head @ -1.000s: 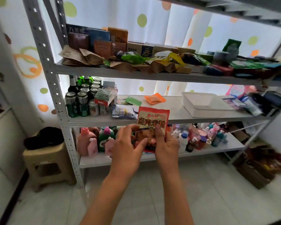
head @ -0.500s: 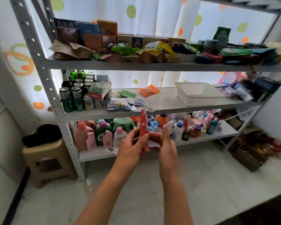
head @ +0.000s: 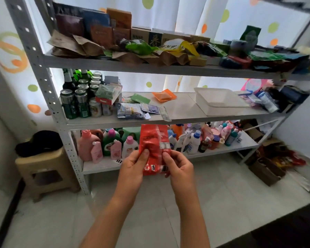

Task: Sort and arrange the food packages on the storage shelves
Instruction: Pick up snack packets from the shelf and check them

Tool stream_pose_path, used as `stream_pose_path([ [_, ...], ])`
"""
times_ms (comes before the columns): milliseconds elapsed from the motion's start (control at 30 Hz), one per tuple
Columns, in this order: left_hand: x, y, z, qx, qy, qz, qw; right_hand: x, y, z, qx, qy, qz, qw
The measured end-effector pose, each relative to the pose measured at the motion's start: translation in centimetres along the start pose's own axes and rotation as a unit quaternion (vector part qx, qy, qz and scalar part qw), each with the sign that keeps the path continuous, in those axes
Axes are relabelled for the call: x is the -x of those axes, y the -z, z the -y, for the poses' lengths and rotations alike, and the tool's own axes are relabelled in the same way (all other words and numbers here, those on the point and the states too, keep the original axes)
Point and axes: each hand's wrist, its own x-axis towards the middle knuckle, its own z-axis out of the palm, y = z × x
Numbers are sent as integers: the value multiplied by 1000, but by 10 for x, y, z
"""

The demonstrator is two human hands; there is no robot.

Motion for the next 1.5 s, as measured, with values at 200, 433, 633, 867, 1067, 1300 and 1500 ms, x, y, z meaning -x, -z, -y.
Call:
stream_pose_path([
  [200, -31, 49, 3, -35, -1, -66, 997, -33, -47, -32, -33, -34, -19, 999],
  [433, -103, 116, -13, -46, -4, -122, 991, -99, -133, -50, -42, -37, -7, 998],
  [633, -174, 154, -70, -59, -40, -129, 989, -160, -205, -22, -13, -3, -4, 1000],
  [867, -243, 181, -151, -55, -86, -99, 990, -222, -280, 26, 6, 66, -11, 998],
  [1067, -288, 182, -200, -98, -130, -111, 981, -274, -316, 59, -5, 116, 1, 993],
  [1300, -332, 181, -256, -184, -187, -154, 953, -336, -336, 107, 192, 211, 56, 957],
  [1500, -372, 184, -292, -208, -178, -187, 944, -379, -353, 148, 311, 211, 104, 921],
])
